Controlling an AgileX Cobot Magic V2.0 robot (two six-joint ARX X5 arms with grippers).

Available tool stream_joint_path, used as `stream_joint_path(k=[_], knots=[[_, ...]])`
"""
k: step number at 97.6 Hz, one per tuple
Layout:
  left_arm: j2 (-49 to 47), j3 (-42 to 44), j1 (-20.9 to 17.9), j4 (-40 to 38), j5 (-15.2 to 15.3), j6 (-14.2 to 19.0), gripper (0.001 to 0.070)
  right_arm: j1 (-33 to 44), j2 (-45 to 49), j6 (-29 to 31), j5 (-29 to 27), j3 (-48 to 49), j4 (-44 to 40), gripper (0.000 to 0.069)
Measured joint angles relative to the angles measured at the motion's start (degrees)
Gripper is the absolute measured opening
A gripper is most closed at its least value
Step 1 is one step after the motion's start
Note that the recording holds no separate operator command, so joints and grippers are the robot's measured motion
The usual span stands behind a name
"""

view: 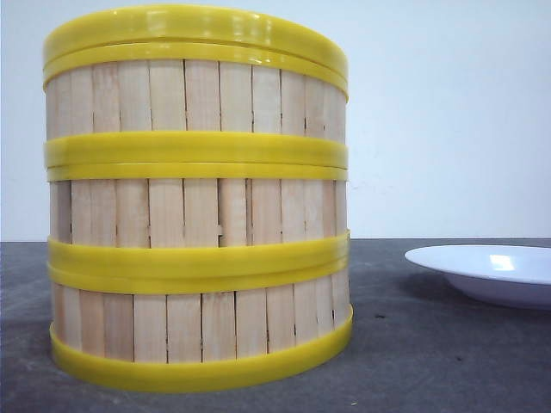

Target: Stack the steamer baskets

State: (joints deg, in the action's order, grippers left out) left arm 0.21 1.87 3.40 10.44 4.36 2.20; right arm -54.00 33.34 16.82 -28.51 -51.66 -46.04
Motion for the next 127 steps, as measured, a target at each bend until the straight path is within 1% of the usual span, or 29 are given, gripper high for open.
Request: stream_joint_path(k=[100, 118, 127], knots=[[0.00, 0.00, 0.00, -0.02, 0.00, -0.02, 0.0028, 0.00, 0.00, 0.00, -0.07, 0.00, 0.00, 0.0009], [0.00, 0.00, 0.00, -0.02, 0.00, 0.00, 0.0028, 0.00, 0.00, -0.02, -4.66, 0.00, 0.00, 0.0009], [0.00, 0.00, 0.00, -0.02, 0.00, 0.00, 0.0028, 0.00, 0.00, -0.04, -5.90, 0.00, 0.00, 0.0009]])
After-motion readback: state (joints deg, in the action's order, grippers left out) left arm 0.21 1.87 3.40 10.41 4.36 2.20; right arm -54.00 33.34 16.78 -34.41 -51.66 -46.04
